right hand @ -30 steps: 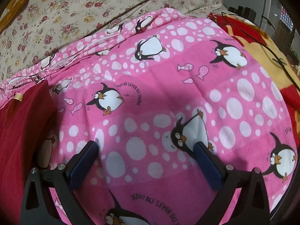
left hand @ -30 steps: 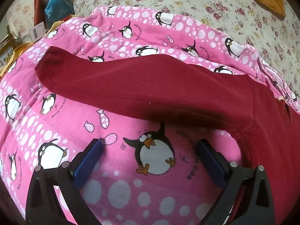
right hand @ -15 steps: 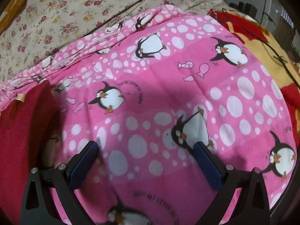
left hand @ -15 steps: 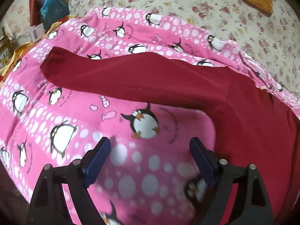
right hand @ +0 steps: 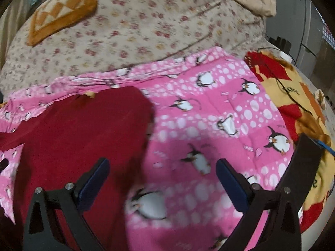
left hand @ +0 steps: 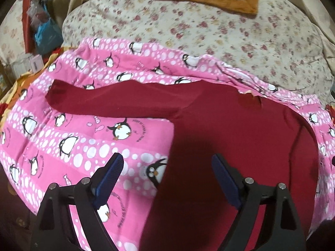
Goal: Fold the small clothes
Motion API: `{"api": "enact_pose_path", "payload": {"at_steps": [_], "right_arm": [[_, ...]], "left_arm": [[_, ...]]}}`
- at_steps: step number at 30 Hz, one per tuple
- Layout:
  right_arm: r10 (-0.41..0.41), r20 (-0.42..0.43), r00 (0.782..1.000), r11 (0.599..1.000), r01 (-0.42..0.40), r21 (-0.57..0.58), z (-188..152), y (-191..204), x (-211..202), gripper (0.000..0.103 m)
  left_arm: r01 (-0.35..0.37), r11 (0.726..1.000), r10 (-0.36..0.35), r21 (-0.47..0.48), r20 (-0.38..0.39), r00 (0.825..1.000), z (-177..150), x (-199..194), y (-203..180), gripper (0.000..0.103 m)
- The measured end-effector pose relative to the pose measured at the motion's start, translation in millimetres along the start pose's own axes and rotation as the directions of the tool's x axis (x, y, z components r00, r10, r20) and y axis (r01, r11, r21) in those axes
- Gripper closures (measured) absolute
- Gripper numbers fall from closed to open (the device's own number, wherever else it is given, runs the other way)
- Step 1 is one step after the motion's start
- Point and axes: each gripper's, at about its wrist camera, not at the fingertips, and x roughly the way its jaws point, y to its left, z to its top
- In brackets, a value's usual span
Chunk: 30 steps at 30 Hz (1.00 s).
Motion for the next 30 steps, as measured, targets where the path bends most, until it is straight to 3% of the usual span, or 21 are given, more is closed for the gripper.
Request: {"api": "enact_pose_path", "payload": {"at_steps": [4,13,26,30], "right_arm": [[0.050,0.006,0.999,0.999,-0.050,-0.015,-4.8,29.9,-9.3,0.000],[0.116,0.014,0.993,0.991,-0.115,-0.068,-6.0,87.2,-18.5,0.000],[0.135,-0.038,0.990,0.989,-0.138,-0.062,-9.3,119.9,-6.1,0.000],[0.186,-0.094,0.978,0.982,-0.188,-0.014,-11.4,123.4,-7.9,0.000]], "left_arm": [[0.027,1.000,-0.027,0.012,-0.010,1.000,-2.5,-7.5,-10.7,0.034],[0.016,0.999,-0.017,0.043,0.010,1.000,-8.2,-14.7,-25.9,0.034],[0.014,0.999,-0.013,0.038,-0.018,1.000,-13.5,-2.4,-33.9,0.034],[0.014,0.999,-0.013,0.037,-0.014,1.000,-12.7,-1.8,-35.0,0.034]]}}
